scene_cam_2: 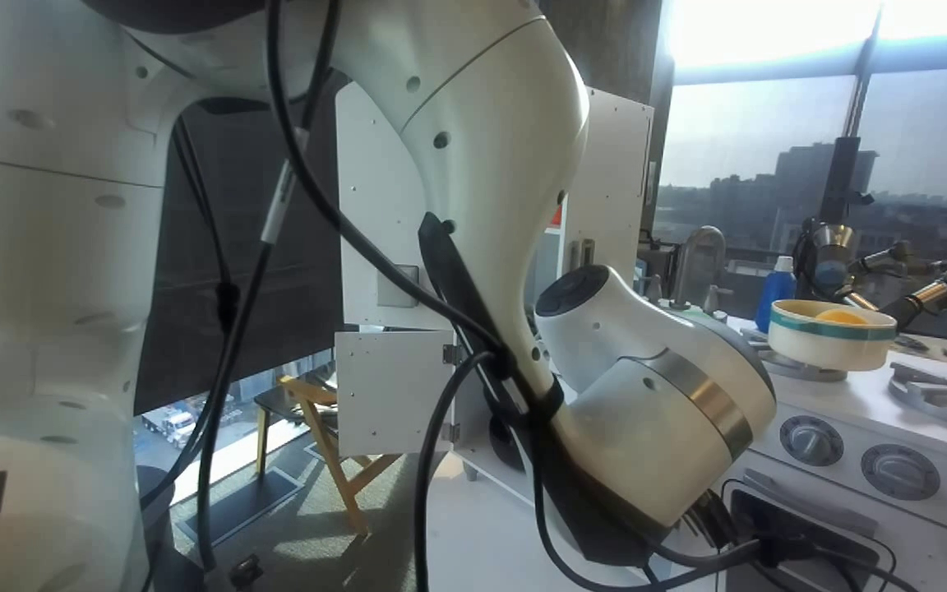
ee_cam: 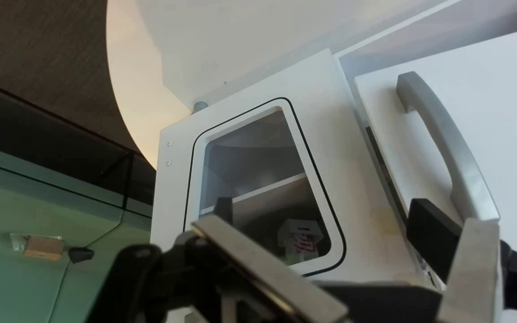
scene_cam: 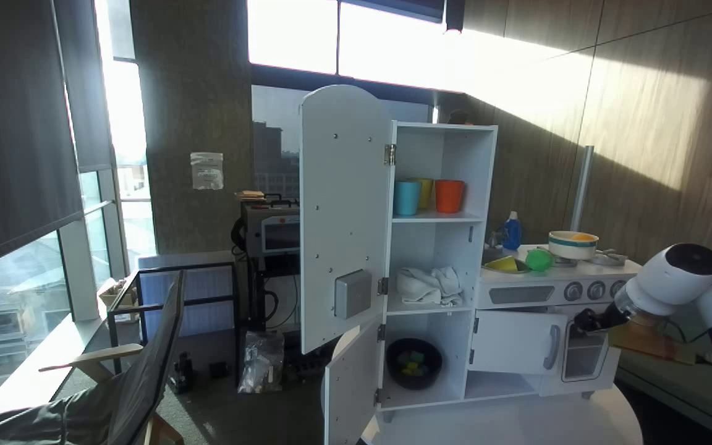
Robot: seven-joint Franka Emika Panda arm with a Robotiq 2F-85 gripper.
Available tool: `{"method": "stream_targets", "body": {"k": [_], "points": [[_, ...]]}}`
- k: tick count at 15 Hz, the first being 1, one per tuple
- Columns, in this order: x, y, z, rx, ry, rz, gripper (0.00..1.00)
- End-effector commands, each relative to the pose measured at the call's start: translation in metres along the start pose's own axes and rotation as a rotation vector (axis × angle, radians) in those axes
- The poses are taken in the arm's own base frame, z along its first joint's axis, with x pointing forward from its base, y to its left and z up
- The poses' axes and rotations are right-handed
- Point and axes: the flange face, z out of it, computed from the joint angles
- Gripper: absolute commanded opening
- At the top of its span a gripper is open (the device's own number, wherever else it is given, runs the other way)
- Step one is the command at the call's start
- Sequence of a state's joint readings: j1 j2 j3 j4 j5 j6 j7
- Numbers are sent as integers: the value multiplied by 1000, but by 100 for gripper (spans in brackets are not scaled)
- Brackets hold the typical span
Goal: Open the cabinets
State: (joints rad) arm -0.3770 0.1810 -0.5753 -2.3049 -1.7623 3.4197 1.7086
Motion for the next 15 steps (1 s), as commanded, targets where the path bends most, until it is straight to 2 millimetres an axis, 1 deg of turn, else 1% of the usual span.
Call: {"method": "stream_targets", "body": {"k": [1,3,5,8,10,12,14,15], "points": [[18,-8,-4,27,35,197,100],[28,-22,-11,61,59,296,100],[32,-37,-16,80,68,349,100],[45,-56,-19,88,97,385,100],[60,-66,-22,90,134,379,100],[53,-67,-5,55,116,398,100],[51,-70,6,36,110,397,100],[46,-67,14,16,94,402,100]]}}
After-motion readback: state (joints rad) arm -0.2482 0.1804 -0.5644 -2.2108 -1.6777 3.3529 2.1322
